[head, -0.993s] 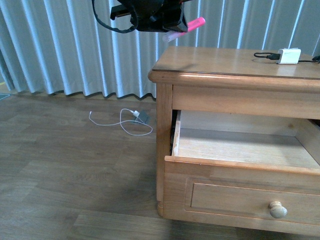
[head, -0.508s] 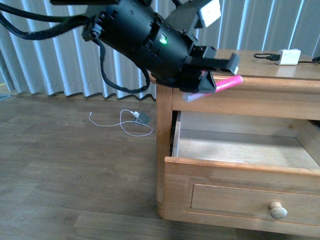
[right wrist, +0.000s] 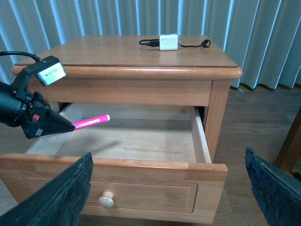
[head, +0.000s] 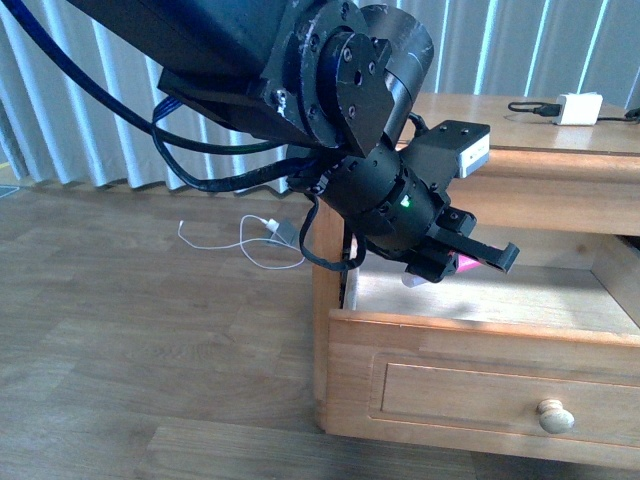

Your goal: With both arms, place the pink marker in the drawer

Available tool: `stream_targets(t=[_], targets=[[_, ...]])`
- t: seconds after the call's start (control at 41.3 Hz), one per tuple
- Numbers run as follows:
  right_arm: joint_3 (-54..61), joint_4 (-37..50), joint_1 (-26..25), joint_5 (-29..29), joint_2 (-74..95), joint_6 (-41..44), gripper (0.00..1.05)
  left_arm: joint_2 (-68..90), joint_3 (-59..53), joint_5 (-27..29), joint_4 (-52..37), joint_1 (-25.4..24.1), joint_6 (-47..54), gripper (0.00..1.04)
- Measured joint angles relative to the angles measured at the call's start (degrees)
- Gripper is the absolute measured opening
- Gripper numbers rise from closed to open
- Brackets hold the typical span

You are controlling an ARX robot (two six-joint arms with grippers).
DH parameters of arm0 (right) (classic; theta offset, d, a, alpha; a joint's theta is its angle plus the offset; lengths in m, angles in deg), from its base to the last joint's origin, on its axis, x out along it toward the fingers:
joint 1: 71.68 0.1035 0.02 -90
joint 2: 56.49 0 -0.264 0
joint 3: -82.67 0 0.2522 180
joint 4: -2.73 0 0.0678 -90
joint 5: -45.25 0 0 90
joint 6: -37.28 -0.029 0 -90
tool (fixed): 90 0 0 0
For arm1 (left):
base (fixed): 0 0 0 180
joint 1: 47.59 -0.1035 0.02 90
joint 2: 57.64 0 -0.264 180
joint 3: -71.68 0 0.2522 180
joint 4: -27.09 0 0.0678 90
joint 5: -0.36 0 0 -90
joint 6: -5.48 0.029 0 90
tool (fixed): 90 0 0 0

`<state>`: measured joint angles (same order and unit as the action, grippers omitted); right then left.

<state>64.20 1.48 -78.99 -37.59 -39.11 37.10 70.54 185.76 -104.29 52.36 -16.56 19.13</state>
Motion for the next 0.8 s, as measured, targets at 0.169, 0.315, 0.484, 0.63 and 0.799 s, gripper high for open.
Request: stream_targets(t=[0.169,0.315,0.484,0.63,0.799], targets=[[0.0,0.0,0.0,-0.02,0.0,0.0,0.96,0.72,1.01,0.76,0.0,-0.09,-0.22,0.31],[0.0,0.0,0.0,0.0,0.0,0.0,0.96,-0.26,-0.57,0.52,-2.45,-0.57,0.02,0.5],[0.0,0.0,0.0,0.0,0.0,0.0,0.96,-5.11,-6.58,-2.27,-6.49,-2.14,-1.49,0.71],[0.0,0.0,0.0,-0.02,0.0,0.0,0.96,-12.76,-12.87,-4.22,-10.05,-4.39,-2.43,0.89],[0.0,0.0,0.0,-0.02,0.0,0.0,0.96,-27.69,-21.73,-6.14,-12.35,-9.27,-2.43,0.98]])
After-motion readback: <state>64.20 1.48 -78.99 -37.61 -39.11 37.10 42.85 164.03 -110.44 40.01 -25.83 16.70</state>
